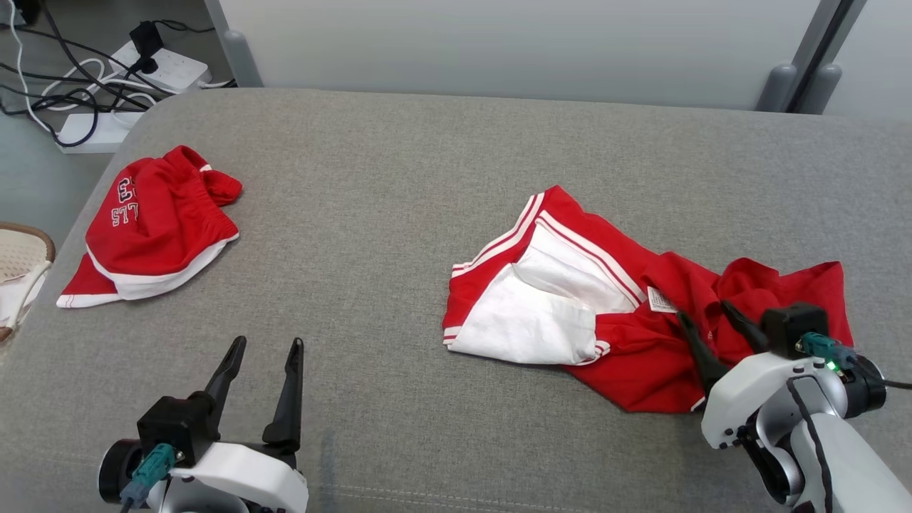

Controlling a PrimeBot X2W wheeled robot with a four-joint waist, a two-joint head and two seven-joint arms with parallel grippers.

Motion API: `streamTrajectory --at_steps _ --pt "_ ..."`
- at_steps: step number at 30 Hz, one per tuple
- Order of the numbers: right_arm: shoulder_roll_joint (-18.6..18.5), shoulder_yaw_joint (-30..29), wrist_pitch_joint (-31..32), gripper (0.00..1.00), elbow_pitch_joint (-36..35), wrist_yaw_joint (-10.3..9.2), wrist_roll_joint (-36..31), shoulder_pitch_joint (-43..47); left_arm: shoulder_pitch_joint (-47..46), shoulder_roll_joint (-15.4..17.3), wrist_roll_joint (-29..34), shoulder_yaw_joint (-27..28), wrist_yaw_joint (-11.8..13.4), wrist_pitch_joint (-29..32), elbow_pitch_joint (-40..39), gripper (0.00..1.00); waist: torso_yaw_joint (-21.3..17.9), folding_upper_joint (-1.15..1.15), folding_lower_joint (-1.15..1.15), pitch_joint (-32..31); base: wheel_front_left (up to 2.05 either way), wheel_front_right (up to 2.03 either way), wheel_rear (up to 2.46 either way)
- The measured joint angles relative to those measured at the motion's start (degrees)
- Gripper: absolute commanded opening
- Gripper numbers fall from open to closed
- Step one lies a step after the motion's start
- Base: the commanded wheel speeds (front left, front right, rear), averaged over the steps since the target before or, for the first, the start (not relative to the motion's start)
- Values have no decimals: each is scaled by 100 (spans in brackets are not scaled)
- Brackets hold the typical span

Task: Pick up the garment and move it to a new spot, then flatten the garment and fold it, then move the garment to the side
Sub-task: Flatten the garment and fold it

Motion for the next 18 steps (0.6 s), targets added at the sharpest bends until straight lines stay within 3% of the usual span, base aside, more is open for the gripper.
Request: streamTrajectory --at_steps 1,7,12,18 --pt "5 8 -34 0 130 0 43 -86 1 0 0 -4 0 -9 34 100 19 0 0 15 0 0 0" --pt "-11 83 -330 0 467 0 341 -332 -18 -5 -1 9 -27 -68 137 100 2 0 0 71 0 0 0" --pt "-70 -294 -666 0 224 0 914 -335 -92 -1 -1 40 -29 -118 152 100 -135 0 0 129 0 0 0" --pt "-531 -875 -683 0 -225 0 1400 -167 -99 5 -1 52 -45 -127 171 100 -322 0 0 198 0 0 0"
